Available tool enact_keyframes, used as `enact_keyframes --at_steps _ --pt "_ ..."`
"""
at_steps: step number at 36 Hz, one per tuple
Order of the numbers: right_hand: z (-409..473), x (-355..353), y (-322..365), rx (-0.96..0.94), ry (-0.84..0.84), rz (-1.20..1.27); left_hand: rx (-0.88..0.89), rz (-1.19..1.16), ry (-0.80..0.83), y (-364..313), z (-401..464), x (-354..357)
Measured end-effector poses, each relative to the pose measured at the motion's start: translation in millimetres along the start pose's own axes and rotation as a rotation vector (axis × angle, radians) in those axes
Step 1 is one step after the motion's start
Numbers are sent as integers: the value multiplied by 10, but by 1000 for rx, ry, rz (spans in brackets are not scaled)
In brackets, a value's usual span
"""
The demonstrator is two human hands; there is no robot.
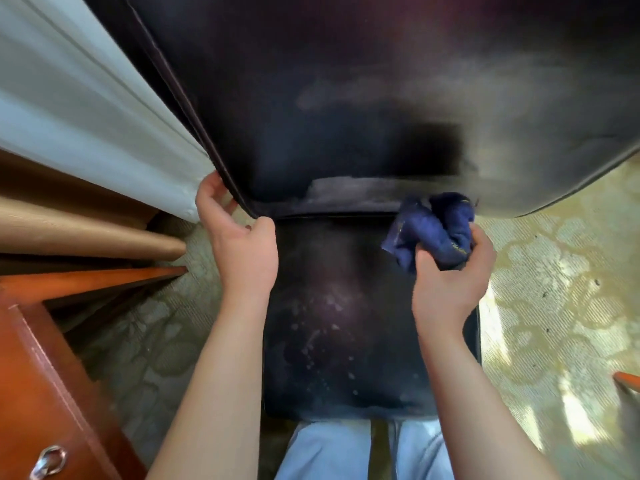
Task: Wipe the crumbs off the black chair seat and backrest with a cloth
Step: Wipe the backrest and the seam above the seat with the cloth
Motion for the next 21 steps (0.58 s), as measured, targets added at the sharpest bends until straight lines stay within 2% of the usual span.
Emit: enact_keyframes --at_steps 4,9,18,21 --pt "122 -269 -172 78 -219 61 9 -6 -44 30 -42 77" --pt "372 -421 -240 60 -448 91 26 13 -44 48 -26 100" --pt "492 175 -162 -66 -265 67 33 -7 -51 89 93 56" --pt "361 460 -62 -69 -139 100 50 -28 -37 76 98 58"
Point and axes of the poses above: each hand's wrist, its own z-axis towards the middle knuckle, its own x-axis out of the palm, y = z × x, the point moved 4 cm from there along z, towards the middle knuckle, and after that the axes turned 12 degrees about -x, right-handed, at the moved point
